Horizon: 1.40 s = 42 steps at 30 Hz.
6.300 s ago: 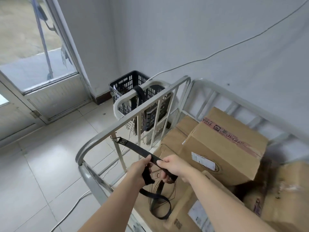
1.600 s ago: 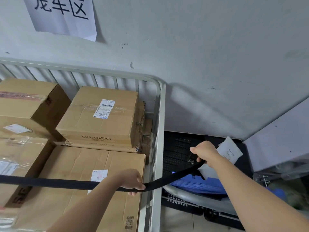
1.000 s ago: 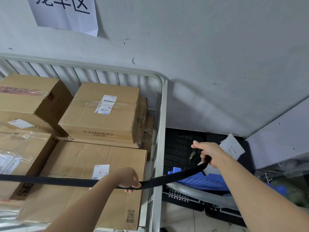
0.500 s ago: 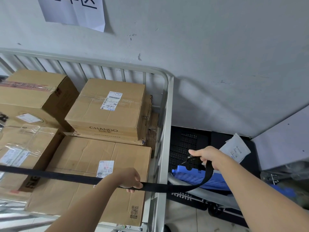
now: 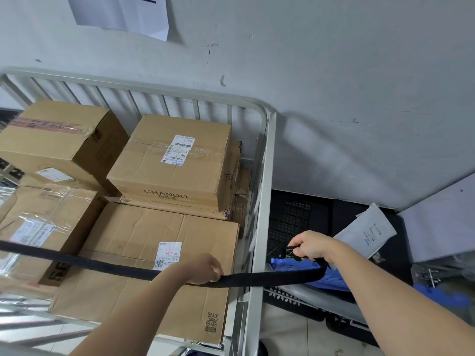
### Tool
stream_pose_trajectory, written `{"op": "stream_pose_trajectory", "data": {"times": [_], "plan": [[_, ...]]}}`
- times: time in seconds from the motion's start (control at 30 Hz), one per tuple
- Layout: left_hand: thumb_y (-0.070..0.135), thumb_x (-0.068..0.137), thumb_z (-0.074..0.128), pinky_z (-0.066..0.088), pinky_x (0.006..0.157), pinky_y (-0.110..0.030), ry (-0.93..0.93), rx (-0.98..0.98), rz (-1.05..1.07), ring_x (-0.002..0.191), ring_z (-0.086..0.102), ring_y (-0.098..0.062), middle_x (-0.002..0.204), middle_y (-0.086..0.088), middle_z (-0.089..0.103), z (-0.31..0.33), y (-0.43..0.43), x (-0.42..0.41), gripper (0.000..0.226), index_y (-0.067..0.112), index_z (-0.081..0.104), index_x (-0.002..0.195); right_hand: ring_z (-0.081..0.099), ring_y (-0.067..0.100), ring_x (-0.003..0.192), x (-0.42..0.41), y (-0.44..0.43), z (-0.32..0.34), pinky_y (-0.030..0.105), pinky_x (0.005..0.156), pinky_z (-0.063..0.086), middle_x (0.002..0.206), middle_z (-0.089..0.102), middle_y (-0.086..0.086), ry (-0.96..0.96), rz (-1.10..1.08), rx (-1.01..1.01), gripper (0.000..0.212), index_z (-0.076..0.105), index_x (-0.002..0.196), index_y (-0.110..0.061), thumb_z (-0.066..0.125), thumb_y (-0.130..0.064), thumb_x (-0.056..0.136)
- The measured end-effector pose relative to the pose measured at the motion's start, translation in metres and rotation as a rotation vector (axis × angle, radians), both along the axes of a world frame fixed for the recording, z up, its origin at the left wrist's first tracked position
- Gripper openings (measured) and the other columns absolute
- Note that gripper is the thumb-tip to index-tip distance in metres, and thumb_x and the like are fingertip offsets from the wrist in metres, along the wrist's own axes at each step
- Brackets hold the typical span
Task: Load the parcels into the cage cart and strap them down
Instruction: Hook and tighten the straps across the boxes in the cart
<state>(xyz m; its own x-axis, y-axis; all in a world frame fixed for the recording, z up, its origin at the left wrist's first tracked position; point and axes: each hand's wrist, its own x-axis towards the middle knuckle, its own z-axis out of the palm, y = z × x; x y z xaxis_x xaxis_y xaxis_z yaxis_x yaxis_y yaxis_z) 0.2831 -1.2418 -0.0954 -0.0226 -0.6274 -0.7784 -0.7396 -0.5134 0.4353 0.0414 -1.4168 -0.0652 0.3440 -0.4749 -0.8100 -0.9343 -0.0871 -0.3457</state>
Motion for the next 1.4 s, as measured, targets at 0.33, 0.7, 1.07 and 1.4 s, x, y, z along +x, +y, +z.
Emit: {"op": "stream_pose_trajectory", "data": {"times": [0.33, 0.7, 1.07, 1.4], "plan": [[0.027, 0.097, 0.048, 0.044, 0.101, -0.034, 0.007, -0.1, 0.228, 0.111, 0.057, -0.018, 0.124, 0.001, 0.063, -0.008, -0.023, -0.015, 0.029, 0.025, 0.065, 0.121, 0.05, 0.009, 0.071, 0.011, -0.008, -0.013, 0.022, 0.069, 0.042, 0.08, 0.06, -0.004, -0.054, 0.135, 0.075, 0.024, 0.068, 0.104, -0.028, 0.052, -0.012, 0.097], [0.031, 0.091, 0.064, 0.042, 0.072, -0.017, 0.223, -0.159, 0.405, 0.089, 0.061, -0.011, 0.102, 0.001, 0.069, -0.012, -0.042, -0.038, 0.021, 0.023, 0.07, 0.11, 0.048, 0.005, 0.063, 0.011, -0.008, -0.019, 0.017, 0.063, 0.039, 0.074, 0.058, -0.008, -0.113, 0.094, 0.091, 0.022, 0.066, 0.112, -0.026, 0.052, -0.014, 0.098], [0.022, 0.093, 0.05, 0.055, 0.074, -0.036, 0.043, -0.223, 0.434, 0.078, 0.065, -0.022, 0.085, -0.007, 0.07, -0.011, -0.045, -0.027, 0.018, 0.024, 0.056, 0.076, 0.05, 0.012, 0.071, 0.008, -0.009, -0.017, 0.019, 0.053, 0.038, 0.089, 0.063, -0.003, -0.132, -0.063, 0.103, 0.006, 0.067, 0.093, -0.024, 0.066, -0.018, 0.09], [0.025, 0.099, 0.04, 0.054, 0.079, -0.046, -0.197, -0.401, 0.506, 0.082, 0.064, -0.025, 0.087, -0.005, 0.066, 0.019, -0.054, 0.026, 0.018, 0.023, 0.047, 0.083, 0.048, 0.01, 0.062, 0.024, -0.007, 0.004, 0.017, 0.048, 0.035, 0.076, 0.06, 0.001, -0.266, -0.213, -0.038, 0.01, 0.068, 0.091, -0.013, 0.058, -0.012, 0.093]]}}
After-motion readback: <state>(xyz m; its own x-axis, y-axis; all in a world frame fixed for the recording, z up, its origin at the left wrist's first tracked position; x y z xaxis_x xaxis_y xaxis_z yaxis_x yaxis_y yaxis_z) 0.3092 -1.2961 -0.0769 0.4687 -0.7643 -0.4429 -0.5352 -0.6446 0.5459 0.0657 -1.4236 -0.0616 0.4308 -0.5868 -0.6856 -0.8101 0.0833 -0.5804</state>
